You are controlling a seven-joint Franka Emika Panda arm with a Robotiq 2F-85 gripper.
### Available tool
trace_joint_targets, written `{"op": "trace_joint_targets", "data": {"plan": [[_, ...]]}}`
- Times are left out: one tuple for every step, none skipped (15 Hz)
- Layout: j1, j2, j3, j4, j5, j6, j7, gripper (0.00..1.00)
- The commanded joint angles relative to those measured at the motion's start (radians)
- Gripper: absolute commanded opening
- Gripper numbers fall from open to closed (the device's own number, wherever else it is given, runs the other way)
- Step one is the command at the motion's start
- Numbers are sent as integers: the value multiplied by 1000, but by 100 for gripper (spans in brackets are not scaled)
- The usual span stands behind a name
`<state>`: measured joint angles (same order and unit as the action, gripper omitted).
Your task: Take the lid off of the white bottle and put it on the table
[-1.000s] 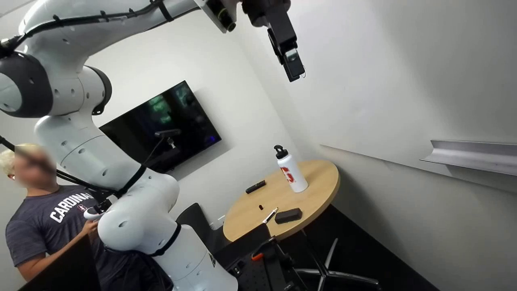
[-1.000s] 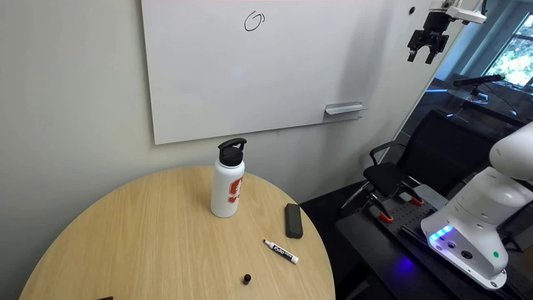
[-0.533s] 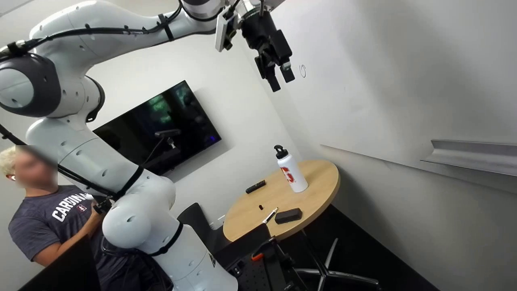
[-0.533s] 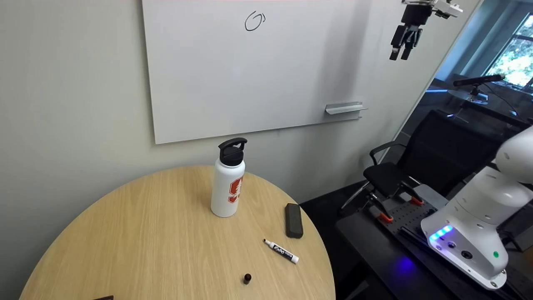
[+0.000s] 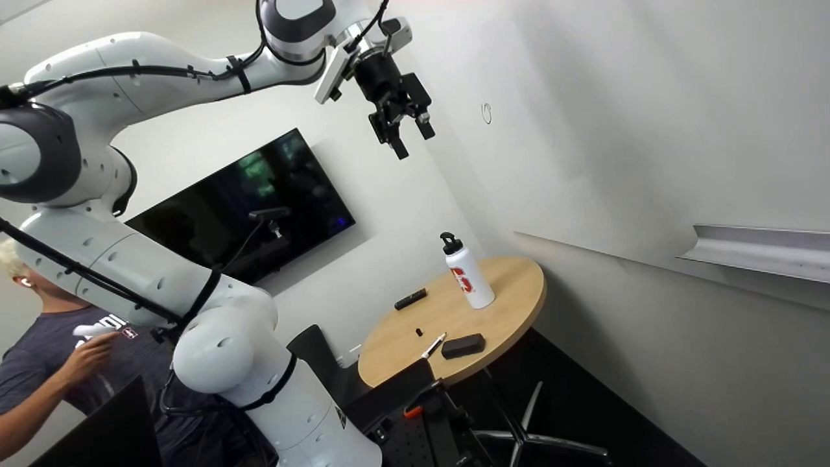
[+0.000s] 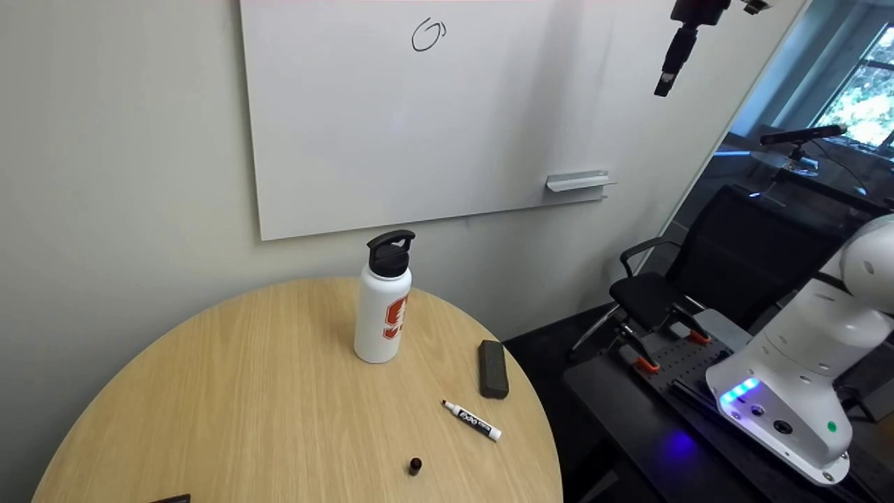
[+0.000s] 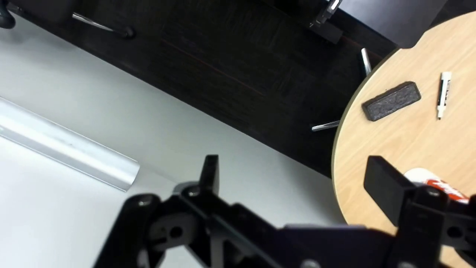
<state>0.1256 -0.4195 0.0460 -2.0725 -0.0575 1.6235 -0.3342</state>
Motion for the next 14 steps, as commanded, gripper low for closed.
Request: {"op": "trace_joint_targets", "data": {"plan": [[4,-3,-4,-1,-1,-3,-2,100],[3,-4,-7,-4,-1,-3,-11,100],[3,-4,-9,-5,-1,-3,-13,100],[21,18,-7,-10,15,26,-48,100],[32,43,7,-13,8,49,-56,100],[52,70,16,-19,14,81,-92,100],[68,99,27,-26,17,124,-110,100],[92,134,38,-33,31,181,-145,100],[108,169,53,-37,38,232,-167,100],[125,209,68,-41,50,291,-192,100],[139,243,82,-41,63,338,-222,100],[153,275,99,-41,74,379,-251,100],[164,303,115,-39,83,412,-287,100],[174,327,135,-42,91,440,-318,100]]}}
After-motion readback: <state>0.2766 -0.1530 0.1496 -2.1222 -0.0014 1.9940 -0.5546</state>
